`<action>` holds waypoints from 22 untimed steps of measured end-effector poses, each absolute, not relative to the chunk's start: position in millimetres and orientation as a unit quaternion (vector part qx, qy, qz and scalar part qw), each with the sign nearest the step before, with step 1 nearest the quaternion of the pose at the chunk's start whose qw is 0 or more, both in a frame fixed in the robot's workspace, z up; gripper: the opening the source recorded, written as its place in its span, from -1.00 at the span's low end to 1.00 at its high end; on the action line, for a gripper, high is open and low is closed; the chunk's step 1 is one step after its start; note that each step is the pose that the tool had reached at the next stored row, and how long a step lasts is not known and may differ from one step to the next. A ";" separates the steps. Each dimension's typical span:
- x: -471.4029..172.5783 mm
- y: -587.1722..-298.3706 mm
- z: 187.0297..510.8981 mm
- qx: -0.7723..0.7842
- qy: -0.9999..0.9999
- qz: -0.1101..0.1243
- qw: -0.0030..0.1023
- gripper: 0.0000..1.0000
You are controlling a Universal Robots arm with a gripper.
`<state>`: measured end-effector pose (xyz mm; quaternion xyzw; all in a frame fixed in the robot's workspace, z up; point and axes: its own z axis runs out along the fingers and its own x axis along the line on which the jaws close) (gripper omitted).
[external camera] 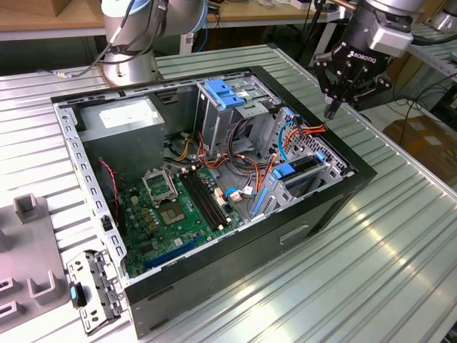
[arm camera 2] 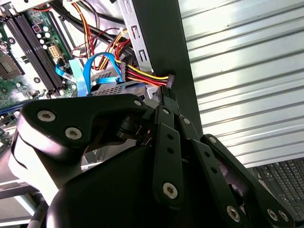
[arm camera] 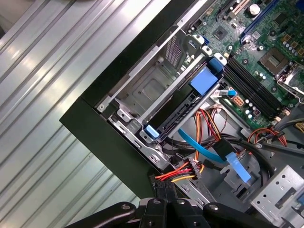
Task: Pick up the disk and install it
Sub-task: 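Insert the first disk wire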
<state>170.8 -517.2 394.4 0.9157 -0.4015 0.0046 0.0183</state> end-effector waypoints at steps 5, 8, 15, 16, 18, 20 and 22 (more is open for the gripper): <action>170.8 -516.7 394.4 0.916 -0.401 0.005 0.018 -0.79; 170.8 -516.6 394.4 0.916 -0.401 0.005 0.018 -0.79; 171.0 -515.6 393.0 0.922 -0.386 0.005 0.018 -0.79; 171.1 -515.6 392.0 0.927 -0.375 0.006 0.018 -0.79; 171.3 -515.6 390.4 0.931 -0.364 0.007 0.018 -0.77; 171.3 -515.6 389.3 0.935 -0.353 0.009 0.017 -0.65; 171.2 -515.7 387.7 0.943 -0.332 0.013 0.016 -0.65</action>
